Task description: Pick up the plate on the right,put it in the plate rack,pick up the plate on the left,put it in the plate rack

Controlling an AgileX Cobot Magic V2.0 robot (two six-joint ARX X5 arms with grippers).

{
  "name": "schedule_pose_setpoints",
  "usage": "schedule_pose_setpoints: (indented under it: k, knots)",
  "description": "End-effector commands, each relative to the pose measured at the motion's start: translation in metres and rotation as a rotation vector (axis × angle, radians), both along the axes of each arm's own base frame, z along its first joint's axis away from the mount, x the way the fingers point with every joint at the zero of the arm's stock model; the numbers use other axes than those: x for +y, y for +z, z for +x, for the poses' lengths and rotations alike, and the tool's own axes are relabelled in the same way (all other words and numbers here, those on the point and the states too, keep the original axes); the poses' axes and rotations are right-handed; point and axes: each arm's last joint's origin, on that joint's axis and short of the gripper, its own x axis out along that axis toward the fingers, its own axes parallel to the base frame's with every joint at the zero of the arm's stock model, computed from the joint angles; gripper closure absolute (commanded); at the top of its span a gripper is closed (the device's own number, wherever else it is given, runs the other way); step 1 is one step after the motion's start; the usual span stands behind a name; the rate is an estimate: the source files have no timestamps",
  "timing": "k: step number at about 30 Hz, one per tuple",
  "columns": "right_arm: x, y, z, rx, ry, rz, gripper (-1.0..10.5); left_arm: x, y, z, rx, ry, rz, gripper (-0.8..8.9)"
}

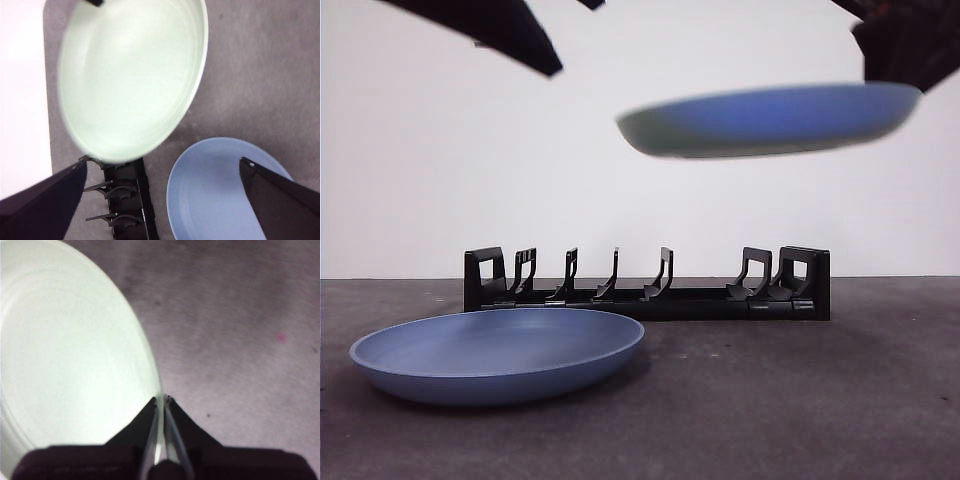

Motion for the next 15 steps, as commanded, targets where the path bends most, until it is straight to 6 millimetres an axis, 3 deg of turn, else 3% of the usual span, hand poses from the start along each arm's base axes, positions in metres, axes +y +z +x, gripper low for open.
schedule_pose_setpoints:
  k: [1,5,15]
  knots:
    - [0.011,0.010,-0.002,-0.019,0.027,0.023,9.6,-0.007,-0.007,0.004,-0.031,-0.017,0.066,1.89]
    - [0.025,0.019,-0.006,-0.045,0.071,0.032,9.6,-0.014,-0.014,0.009,-0.027,-0.014,0.091,2.22]
    - [0.033,0.020,-0.009,-0.041,0.081,0.032,9.6,-0.020,-0.016,0.005,-0.040,-0.023,0.104,7.07]
